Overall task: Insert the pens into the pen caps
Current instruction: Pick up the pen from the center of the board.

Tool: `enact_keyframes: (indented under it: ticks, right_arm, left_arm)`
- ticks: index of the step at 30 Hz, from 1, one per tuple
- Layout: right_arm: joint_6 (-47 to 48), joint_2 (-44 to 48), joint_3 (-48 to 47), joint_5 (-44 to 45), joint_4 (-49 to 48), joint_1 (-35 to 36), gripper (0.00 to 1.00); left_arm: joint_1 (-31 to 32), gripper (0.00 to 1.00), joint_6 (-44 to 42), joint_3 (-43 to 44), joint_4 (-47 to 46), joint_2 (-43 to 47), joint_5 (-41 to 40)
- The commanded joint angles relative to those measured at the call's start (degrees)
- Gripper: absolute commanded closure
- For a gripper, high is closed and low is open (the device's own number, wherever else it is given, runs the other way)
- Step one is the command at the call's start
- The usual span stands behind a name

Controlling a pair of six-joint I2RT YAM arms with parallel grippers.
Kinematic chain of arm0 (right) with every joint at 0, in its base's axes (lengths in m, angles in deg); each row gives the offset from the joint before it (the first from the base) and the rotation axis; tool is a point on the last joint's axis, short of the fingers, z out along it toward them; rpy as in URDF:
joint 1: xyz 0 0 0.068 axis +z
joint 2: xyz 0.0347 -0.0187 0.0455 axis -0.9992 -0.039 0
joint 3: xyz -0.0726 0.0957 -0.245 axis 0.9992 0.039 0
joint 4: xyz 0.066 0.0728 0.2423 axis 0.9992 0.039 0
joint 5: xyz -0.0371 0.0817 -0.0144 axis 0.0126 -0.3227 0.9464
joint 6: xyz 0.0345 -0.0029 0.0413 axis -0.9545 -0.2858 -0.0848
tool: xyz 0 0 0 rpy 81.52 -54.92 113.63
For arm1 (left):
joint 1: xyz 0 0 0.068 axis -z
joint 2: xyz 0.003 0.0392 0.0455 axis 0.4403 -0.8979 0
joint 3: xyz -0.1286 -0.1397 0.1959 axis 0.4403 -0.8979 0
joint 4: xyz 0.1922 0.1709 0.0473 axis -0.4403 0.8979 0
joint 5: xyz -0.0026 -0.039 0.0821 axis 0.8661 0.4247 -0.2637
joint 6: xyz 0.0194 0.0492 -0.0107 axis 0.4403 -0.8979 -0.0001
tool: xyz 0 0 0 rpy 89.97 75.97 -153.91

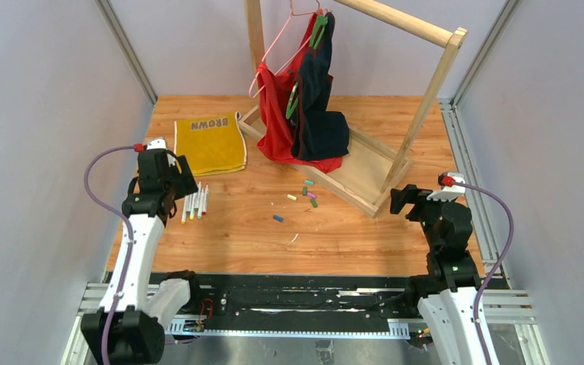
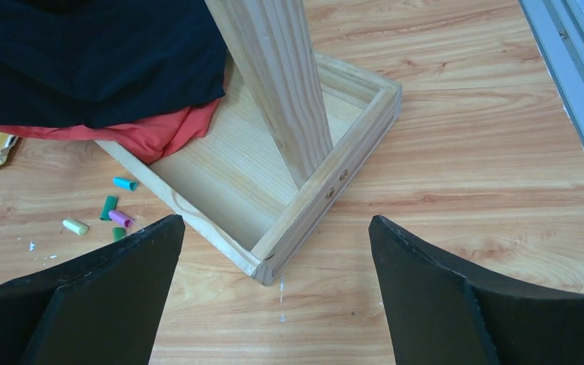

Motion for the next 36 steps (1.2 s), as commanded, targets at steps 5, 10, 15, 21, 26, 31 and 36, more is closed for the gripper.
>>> enact_keyframes:
  ticks: [5, 10, 15, 21, 26, 31, 36]
  right_arm:
    - [-0.7, -1.5, 0.0, -3.4, -2.9, 0.5, 0.07]
    - [-0.5, -2.0, -0.7, -3.2, -1.8, 0.3, 0.08]
    - [-0.8, 0.4, -0.3, -1.9, -1.1, 0.4, 0.09]
    - [-0.9, 3.1, -0.3, -1.9, 0.6, 0.4, 0.09]
    - [-0.9, 4.9, -0.4, -1.3, 1.5, 0.4, 0.09]
    - [-0.9, 5.6, -0.3, -1.2, 2.0, 0.4, 0.09]
    - [-0.8, 6.0, -0.2, -1.1, 2.1, 0.5, 0.08]
  left_arm:
    - [-4.4, 0.43, -1.6, 2.7, 0.6, -17.3, 1.1]
    - [-4.5, 0.57, -2.0, 2.4, 1.3, -24.2, -0.1]
    - [-6.3, 0.58, -1.8, 1.3, 1.1, -26.8, -1.0]
    - [-7.8, 0.61, -1.8, 0.8, 0.9, -28.4, -1.8]
    - [-7.9, 0.63, -1.9, 1.5, 1.6, -31.5, -2.2]
    - [-7.9, 0.63, -1.9, 1.7, 1.7, -33.7, -1.8]
    - [-8.1, 0.66, -1.8, 2.7, 2.5, -36.7, -2.1]
